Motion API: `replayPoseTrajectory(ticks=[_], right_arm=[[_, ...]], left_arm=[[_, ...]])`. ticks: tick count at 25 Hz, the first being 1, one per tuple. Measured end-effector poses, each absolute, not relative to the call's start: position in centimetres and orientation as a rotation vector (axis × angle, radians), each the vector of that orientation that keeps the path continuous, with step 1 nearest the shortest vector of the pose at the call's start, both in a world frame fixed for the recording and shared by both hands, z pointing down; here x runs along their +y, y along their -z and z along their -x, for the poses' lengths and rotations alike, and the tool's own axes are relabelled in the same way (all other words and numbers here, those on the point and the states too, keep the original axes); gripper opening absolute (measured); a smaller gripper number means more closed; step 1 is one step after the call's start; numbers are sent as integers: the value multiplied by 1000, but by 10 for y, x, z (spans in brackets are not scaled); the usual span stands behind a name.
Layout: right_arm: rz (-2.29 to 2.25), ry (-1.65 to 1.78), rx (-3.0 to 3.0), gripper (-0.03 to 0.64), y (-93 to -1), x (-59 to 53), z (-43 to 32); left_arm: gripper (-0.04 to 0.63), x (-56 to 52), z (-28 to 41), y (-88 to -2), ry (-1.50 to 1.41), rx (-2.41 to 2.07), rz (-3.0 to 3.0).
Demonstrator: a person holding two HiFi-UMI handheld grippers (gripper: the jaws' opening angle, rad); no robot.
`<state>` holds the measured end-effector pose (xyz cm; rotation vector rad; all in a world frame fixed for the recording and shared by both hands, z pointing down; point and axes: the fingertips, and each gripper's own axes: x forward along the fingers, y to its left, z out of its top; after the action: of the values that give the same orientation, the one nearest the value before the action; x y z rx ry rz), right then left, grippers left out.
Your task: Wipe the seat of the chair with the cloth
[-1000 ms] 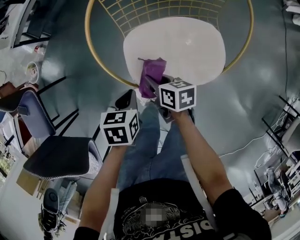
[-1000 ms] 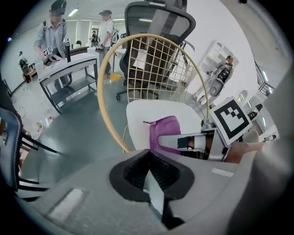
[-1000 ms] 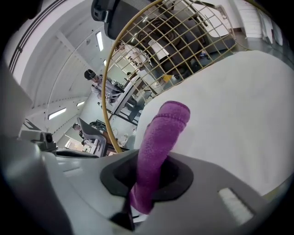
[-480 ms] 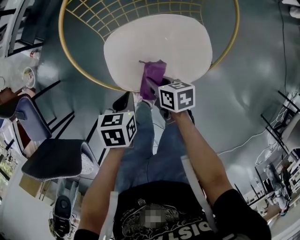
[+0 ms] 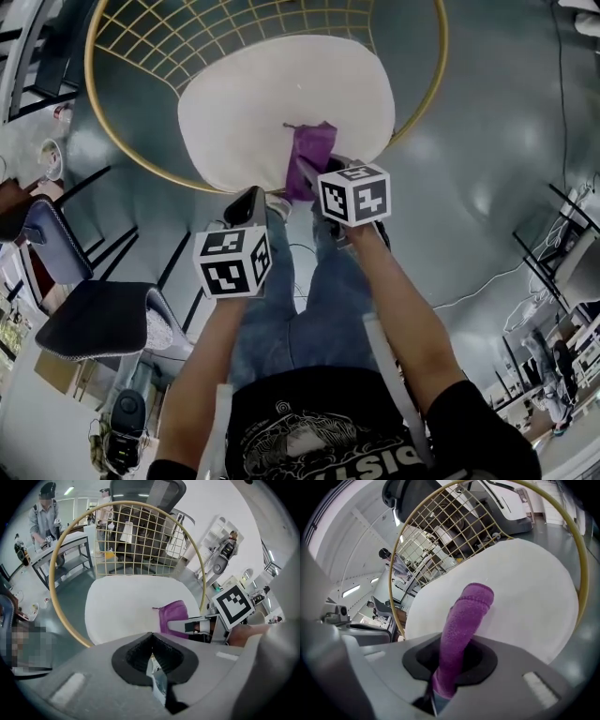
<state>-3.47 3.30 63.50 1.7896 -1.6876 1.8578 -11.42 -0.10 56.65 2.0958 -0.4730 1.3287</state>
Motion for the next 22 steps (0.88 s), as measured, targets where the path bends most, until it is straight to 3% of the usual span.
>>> replayPoseTrajectory(ticks=[22], right_arm=[[-1793,-1680,-1597,61,-620,93,-94]], left_arm=[[-3,27,20,-552,-1304,-452,-2149]])
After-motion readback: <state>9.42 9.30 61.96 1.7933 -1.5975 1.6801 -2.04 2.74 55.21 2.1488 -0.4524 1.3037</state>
